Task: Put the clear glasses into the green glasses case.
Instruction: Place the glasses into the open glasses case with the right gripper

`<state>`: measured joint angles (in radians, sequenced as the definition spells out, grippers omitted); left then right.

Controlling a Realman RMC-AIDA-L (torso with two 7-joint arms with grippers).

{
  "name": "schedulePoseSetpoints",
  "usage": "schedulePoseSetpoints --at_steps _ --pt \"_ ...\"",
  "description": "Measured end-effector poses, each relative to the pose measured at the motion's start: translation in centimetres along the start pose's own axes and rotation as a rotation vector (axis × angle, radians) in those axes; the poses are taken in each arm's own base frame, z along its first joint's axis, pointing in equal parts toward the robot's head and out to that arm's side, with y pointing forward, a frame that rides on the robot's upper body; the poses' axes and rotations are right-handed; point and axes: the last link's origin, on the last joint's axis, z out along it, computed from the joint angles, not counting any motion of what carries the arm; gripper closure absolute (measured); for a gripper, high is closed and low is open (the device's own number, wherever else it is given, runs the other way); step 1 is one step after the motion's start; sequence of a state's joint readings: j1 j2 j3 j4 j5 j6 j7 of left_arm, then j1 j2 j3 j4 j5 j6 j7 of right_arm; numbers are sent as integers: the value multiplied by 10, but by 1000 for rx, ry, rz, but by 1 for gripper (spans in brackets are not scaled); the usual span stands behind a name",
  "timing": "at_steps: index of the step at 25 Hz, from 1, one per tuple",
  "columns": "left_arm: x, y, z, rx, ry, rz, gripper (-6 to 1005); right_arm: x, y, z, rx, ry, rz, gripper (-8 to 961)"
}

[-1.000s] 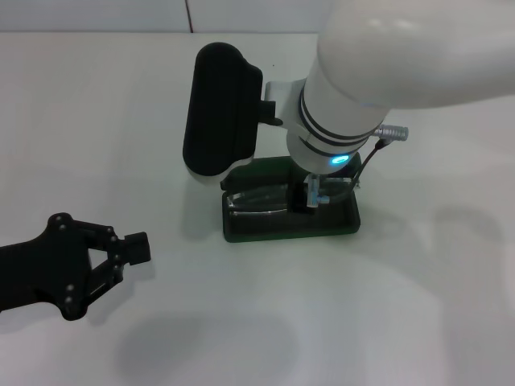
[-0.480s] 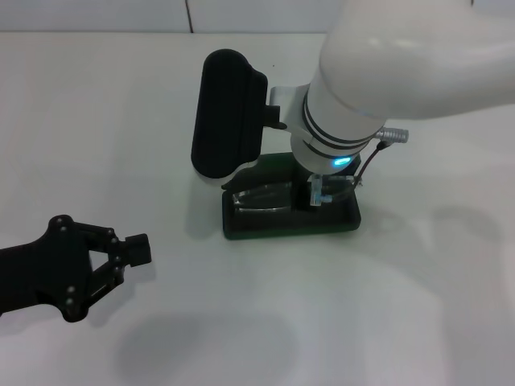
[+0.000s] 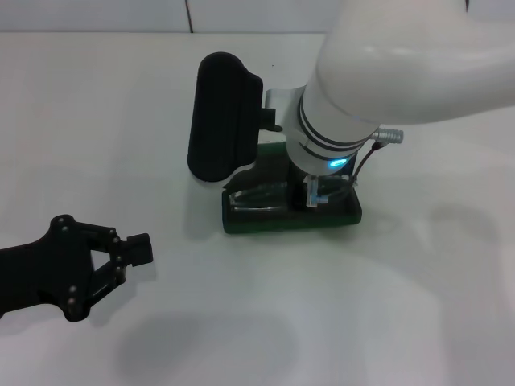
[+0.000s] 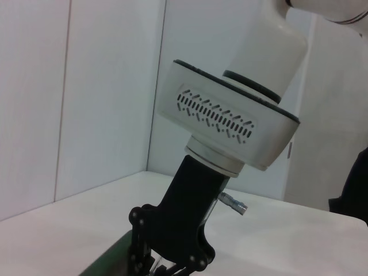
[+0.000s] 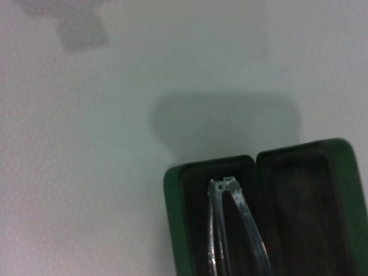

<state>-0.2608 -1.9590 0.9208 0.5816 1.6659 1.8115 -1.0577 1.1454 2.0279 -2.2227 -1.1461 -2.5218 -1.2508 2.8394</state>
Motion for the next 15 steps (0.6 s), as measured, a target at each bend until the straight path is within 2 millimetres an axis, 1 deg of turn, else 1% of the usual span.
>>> schedulePoseSetpoints --at_steps 15 --pt "-1 1 0 0 0 2 940 0 1 -2 -4 9 -2 809"
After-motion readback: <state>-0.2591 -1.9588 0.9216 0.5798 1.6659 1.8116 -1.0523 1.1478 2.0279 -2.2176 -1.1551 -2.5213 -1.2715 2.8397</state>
